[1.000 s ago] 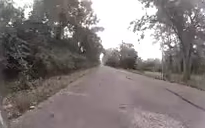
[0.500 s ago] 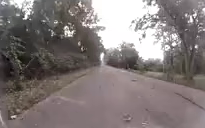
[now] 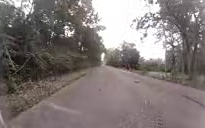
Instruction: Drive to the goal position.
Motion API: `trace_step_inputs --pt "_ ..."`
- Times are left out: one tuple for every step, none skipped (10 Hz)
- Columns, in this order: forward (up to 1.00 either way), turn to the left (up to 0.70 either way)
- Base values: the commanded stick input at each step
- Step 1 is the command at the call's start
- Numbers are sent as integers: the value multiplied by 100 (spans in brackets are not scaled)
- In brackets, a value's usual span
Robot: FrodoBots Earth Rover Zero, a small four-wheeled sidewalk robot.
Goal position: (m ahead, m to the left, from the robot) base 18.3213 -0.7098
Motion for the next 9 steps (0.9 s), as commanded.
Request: trace_step_inputs --pt "70 0" --pt "70 0" --pt "70 0" --pt "70 0" --pt "70 0" --pt "70 0" --pt "70 0" --pt "70 0" --pt "70 0"
